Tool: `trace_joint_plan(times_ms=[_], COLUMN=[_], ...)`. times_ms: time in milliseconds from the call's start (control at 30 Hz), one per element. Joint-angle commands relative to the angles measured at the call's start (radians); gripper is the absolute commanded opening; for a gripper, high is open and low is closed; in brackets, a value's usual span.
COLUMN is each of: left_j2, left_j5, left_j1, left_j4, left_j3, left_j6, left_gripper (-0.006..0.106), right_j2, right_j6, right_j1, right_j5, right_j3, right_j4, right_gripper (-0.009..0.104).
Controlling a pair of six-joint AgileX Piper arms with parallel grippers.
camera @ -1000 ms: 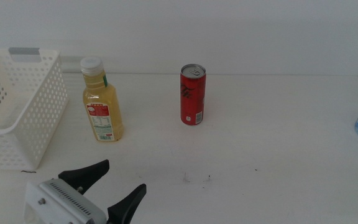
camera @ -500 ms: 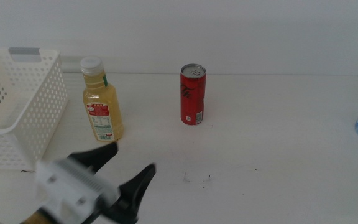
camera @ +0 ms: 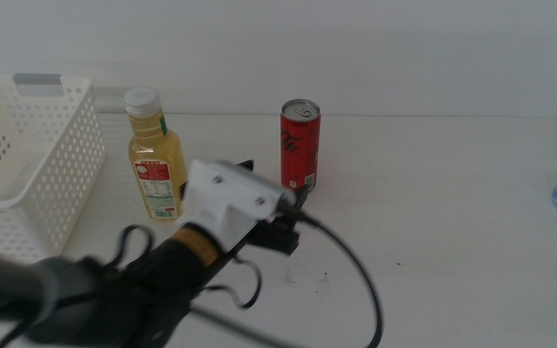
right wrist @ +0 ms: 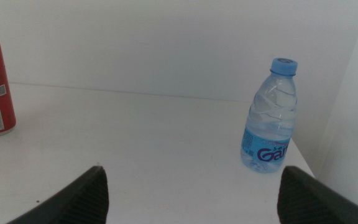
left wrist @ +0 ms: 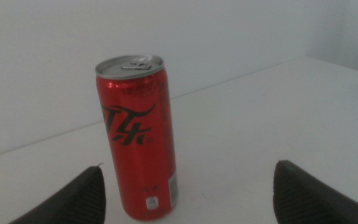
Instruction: Use arms to grab the bottles and put them into the dustbin to the left of the table.
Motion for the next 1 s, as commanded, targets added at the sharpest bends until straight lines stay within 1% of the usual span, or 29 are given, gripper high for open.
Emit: trace_joint_plan(times_ms=[0,200,300,600,967], left_j2=[0.075,0.229,0.300,0.437,0.571], left_j5=[-0.024,-0.024,-0.022,0.003,0.032], left_j1=[-0.002,-0.002,0.003,0.032,0.033], left_j4=[-0.043,-0.155,-0.180,-0.176,-0.175], left_j3=[-0.069,-0.240,-0.315,-0.495,-0.676], left_j6=[-0.004,0.023,0.052,0.052,0.052], left_gripper=[0.090,0.090,0.090,0.090,0.090], right_j2=[-0.005,-0.005,-0.005,-0.005,-0.005], right_j6=[-0.002,-0.002,-0.002,-0.002,-0.002], right_j1=[-0.008,-0.008,-0.008,-0.008,-0.008], right_j5=[-0.007,-0.007,-0.007,-0.007,-0.007], right_j3=[0.003,0.003,0.003,0.003,0.003], right_j4=[-0.007,-0.007,-0.007,-0.007,-0.007], right_gripper=[0.079,0.079,0.079,0.079,0.079])
